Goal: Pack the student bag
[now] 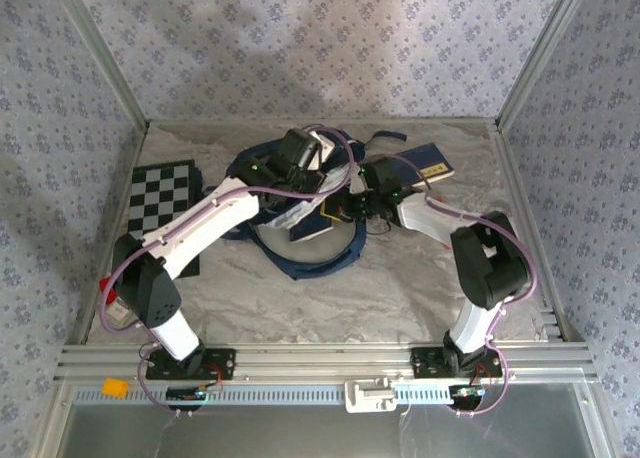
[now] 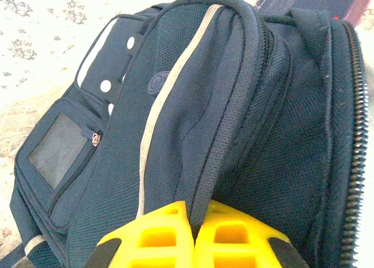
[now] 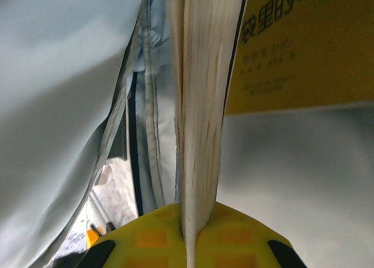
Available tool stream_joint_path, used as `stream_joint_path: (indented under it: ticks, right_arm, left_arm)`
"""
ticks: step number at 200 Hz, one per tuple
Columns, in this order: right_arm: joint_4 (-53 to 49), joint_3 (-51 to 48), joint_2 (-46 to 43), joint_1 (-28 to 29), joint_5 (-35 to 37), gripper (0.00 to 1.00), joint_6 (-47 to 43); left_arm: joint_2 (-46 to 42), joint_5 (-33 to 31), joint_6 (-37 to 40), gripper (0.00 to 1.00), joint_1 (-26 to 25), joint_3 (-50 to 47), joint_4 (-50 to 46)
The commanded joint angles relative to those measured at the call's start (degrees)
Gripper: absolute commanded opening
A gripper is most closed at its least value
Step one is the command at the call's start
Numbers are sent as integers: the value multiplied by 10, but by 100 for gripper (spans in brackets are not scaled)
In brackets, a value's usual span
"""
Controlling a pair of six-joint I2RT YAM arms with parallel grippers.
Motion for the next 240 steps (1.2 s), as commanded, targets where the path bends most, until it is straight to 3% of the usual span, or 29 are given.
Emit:
stream_joint_path:
  ticks: [1, 31, 61, 110, 146, 198, 240]
  right_arm:
    - [33, 55, 42, 4, 27, 3, -11]
    - [-21, 94, 73, -3, 43, 22, -42]
    - [-56, 66, 36, -2, 69, 43, -51]
    - [-119, -31, -66, 1, 139, 57, -68]
    - [-143, -61, -108, 24, 152, 55, -60]
    - [-107, -37, -47, 95, 157, 25, -20]
    - [-71, -1, 22, 127, 187, 17, -18]
  left_arm:
    - [-53, 11, -14, 0, -2, 21, 55]
    - [-60, 15, -18, 0, 3, 11, 56]
    - [-67, 25, -22, 0, 7, 0, 62]
    - [-75, 37, -35, 0, 8, -23, 75]
    - [-83, 38, -33, 0, 8, -30, 81]
    - [-77, 43, -38, 0, 9, -32, 80]
    - [-70, 50, -37, 0, 9, -19, 71]
